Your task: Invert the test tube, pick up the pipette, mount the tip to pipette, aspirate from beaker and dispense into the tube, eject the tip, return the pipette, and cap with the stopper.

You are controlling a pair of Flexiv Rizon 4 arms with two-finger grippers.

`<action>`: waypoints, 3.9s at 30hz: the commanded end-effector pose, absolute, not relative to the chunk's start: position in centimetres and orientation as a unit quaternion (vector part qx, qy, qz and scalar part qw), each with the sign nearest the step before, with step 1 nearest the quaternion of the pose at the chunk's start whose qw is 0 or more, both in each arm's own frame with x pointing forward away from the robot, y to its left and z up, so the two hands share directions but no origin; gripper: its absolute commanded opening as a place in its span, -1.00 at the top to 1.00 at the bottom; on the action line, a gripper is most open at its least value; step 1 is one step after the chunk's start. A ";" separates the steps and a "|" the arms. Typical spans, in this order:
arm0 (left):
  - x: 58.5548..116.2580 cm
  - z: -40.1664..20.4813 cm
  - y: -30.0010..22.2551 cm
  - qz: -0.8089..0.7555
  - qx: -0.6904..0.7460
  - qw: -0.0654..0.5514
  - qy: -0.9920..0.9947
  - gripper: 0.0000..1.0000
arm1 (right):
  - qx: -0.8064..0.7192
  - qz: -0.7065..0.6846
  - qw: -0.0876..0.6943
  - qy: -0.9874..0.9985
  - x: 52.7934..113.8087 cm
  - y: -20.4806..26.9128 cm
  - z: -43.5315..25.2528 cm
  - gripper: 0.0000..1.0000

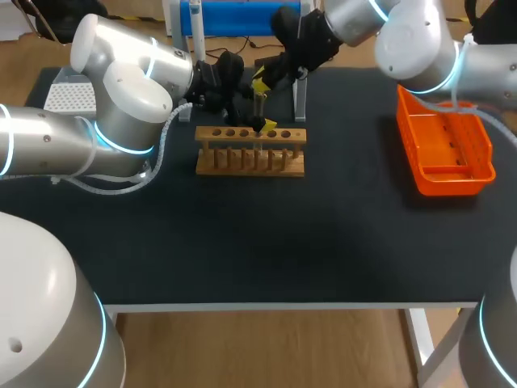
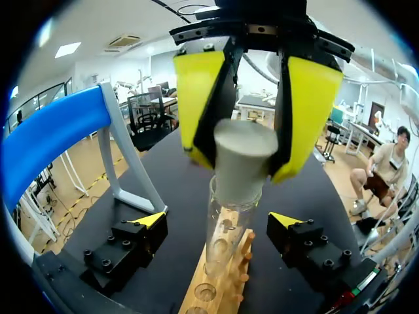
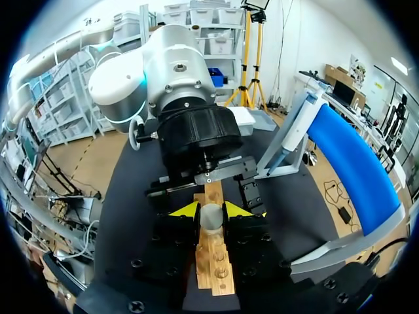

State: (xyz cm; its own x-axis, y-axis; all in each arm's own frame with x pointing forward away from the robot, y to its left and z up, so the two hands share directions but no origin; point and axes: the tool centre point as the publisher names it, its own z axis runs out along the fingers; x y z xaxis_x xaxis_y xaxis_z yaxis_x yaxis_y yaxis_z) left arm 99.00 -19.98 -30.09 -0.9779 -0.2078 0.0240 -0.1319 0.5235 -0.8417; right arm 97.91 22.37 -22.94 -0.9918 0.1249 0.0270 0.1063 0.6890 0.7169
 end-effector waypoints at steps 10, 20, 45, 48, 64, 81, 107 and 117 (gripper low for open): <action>99.0 -30.1 -20.0 -0.478 -0.097 0.039 0.872 -1.00 | 0.064 0.386 0.011 0.920 98.0 22.6 -23.1 1.00; 99.0 -30.1 -20.0 -0.478 -0.097 0.039 0.872 -1.00 | 0.064 0.385 0.011 0.920 97.8 22.6 -23.1 1.00; 99.0 -30.1 -20.0 -0.478 -0.097 0.039 0.872 -1.00 | 0.066 0.377 0.010 0.924 97.7 22.5 -23.7 1.00; 99.0 -30.1 -20.0 -0.478 -0.097 0.039 0.872 -1.00 | 0.066 0.375 0.011 0.924 97.7 22.5 -23.7 1.00; 99.0 -30.1 -20.0 -0.478 -0.097 0.039 0.872 -1.00 | 0.069 0.367 0.007 0.928 97.5 22.3 -24.6 -1.00; 99.0 -30.1 -20.0 -0.478 -0.097 0.039 0.872 -1.00 | 0.075 0.396 0.018 0.915 97.5 21.6 -24.1 -1.00; 99.0 -30.1 -20.0 -0.478 -0.097 0.039 0.872 -1.00 | 0.056 0.511 0.000 0.858 96.7 20.5 -22.7 -1.00; 99.0 -30.1 -20.0 -0.478 -0.097 0.039 0.872 -1.00 | 0.033 0.547 -0.002 0.836 96.4 20.6 -22.3 1.00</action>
